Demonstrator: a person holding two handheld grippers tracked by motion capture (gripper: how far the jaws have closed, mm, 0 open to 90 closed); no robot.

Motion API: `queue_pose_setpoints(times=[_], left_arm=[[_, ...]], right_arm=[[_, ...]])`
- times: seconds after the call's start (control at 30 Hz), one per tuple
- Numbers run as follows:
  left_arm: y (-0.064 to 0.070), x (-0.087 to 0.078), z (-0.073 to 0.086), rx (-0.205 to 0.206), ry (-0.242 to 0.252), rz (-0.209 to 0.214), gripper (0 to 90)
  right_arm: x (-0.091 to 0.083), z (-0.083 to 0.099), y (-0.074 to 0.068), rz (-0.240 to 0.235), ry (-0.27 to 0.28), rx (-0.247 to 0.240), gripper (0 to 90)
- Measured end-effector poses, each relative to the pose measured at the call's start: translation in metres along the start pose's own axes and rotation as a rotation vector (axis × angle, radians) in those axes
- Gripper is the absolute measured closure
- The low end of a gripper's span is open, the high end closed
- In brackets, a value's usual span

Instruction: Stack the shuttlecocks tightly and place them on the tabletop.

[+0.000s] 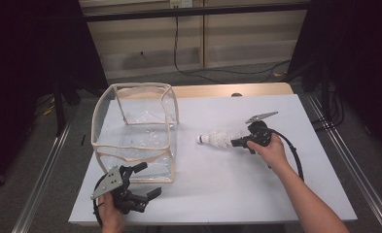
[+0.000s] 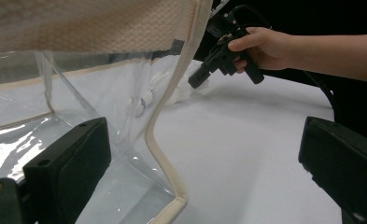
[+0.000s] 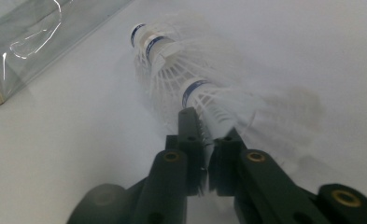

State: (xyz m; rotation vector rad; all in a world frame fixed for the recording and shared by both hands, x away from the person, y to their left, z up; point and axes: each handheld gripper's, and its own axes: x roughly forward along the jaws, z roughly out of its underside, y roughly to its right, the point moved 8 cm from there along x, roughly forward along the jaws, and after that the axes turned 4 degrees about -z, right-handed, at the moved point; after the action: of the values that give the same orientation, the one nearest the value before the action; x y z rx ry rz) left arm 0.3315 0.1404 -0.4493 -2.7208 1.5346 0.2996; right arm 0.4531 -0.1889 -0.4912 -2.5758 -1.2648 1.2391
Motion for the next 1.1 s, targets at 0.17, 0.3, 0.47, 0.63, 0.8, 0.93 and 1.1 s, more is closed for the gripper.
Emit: queue_pose_setpoints(times=[0.17, 0.3, 0.47, 0.63, 0.8, 0.93, 1.1], left_arm=[[0.000, 0.000, 0.000, -0.001, 0.001, 0.001, 2.6], [0.000, 0.000, 0.000, 0.000, 0.000, 0.000, 2.6], [0.000, 0.000, 0.000, 0.001, 0.000, -0.001, 2.6], [0.000, 0.000, 0.000, -0.001, 0.001, 0.001, 2.6], [0.000, 0.000, 0.000, 0.001, -0.001, 0.000, 2.5], [0.000, 0.000, 0.000, 0.000, 0.000, 0.000, 2.6], [0.000, 0.000, 0.000, 0.001, -0.001, 0.001, 2.5]], right_arm=[[0.002, -0.003, -0.005, -0.024, 0.015, -0.012, 89.1], [0.002, -0.007, -0.006, -0.034, 0.046, -0.001, 89.1], [0.003, -0.009, -0.006, -0.045, 0.074, 0.013, 89.1], [0.006, -0.011, -0.008, -0.058, 0.084, 0.016, 89.1], [0.009, -0.012, -0.010, -0.066, 0.088, 0.010, 89.1], [0.011, -0.012, -0.010, -0.069, 0.089, 0.010, 89.1], [0.014, -0.012, -0.010, -0.067, 0.093, 0.011, 88.9]])
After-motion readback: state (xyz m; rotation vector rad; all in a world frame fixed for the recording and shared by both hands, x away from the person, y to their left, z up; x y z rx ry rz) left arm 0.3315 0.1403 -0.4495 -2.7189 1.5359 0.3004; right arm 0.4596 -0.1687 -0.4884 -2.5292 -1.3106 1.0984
